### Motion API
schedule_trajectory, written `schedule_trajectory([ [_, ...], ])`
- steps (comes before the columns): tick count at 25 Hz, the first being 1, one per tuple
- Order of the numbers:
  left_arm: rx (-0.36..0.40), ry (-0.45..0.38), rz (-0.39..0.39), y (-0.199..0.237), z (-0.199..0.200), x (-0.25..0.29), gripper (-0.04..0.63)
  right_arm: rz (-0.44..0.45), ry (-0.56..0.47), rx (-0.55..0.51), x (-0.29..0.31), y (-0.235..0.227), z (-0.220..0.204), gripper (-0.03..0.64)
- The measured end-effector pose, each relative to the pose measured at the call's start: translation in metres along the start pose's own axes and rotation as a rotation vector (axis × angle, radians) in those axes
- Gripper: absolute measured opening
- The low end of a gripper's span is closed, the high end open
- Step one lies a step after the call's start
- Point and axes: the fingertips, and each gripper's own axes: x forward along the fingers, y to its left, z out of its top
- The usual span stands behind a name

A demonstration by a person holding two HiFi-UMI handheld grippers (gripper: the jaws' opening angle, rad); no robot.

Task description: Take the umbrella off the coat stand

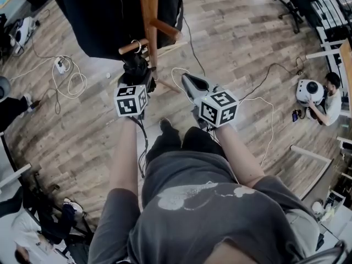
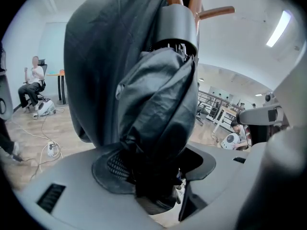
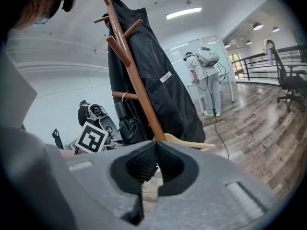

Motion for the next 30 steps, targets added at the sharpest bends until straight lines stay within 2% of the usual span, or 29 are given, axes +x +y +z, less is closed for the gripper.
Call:
schedule_trajectory([
  [6,-0.009,-0.017,-0.008,-0.003,0.001,-0.019,0.267,0.012,-0.004,-0.015,-0.002,0.011,0.004,-0.002],
  [15,-0.061,-0.054,-0.012,-0.001,0.010,-0.043,0.267,0.033,-0.026,-0.037,0.003,0.026,0.021,-0.002],
  [30,-0.055,-0.088,0.026,-0.023,0.014,-0.090,0.267,0.100,-0.066,-0.073,-0.016,0.037,0.049,-0.002],
])
